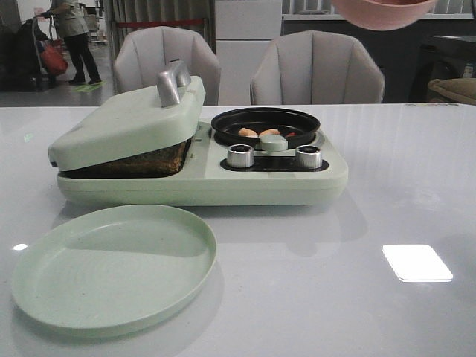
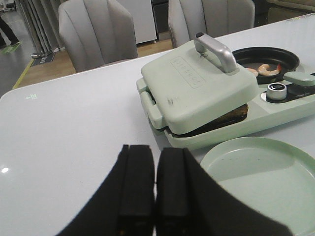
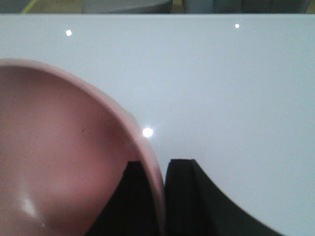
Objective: Make breakfast with bread and shrimp
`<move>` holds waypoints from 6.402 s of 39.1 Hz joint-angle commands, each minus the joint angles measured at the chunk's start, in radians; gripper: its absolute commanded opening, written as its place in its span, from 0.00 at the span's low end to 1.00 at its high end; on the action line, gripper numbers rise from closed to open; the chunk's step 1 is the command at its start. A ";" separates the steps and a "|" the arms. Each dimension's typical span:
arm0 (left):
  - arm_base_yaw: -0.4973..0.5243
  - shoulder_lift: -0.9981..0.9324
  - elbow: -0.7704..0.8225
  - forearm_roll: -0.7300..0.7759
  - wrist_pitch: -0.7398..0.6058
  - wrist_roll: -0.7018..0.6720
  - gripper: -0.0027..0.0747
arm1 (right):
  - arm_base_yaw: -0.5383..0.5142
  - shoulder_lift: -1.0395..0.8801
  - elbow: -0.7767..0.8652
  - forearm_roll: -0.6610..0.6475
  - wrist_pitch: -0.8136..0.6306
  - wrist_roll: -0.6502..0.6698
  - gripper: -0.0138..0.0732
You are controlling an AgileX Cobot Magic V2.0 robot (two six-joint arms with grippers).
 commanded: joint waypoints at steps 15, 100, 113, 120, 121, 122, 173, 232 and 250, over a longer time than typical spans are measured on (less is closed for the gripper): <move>-0.005 0.009 -0.026 -0.006 -0.082 -0.009 0.18 | -0.017 -0.127 0.173 -0.287 0.065 0.269 0.32; -0.005 0.009 -0.026 -0.006 -0.082 -0.009 0.18 | 0.280 -0.770 0.759 -0.299 -0.445 0.268 0.72; -0.005 0.009 -0.026 -0.044 -0.089 -0.009 0.18 | 0.333 -1.196 1.092 -0.285 -0.562 0.268 0.72; -0.005 0.009 -0.026 -0.044 -0.089 -0.009 0.18 | 0.334 -1.354 1.208 -0.287 -0.574 0.268 0.72; -0.005 0.009 -0.026 -0.044 -0.089 -0.009 0.18 | 0.334 -1.366 1.220 -0.287 -0.574 0.268 0.72; -0.005 0.009 -0.026 -0.044 -0.089 -0.009 0.18 | 0.334 -1.375 1.226 -0.287 -0.574 0.268 0.72; 0.004 0.009 0.011 -0.012 -0.130 -0.012 0.18 | 0.334 -1.382 1.237 -0.287 -0.588 0.268 0.31; 0.093 -0.141 0.369 0.092 -0.515 -0.271 0.18 | 0.334 -1.382 1.237 -0.287 -0.587 0.268 0.31; 0.093 -0.141 0.369 0.092 -0.515 -0.271 0.18 | 0.307 -1.385 1.247 -0.317 -0.578 0.268 0.31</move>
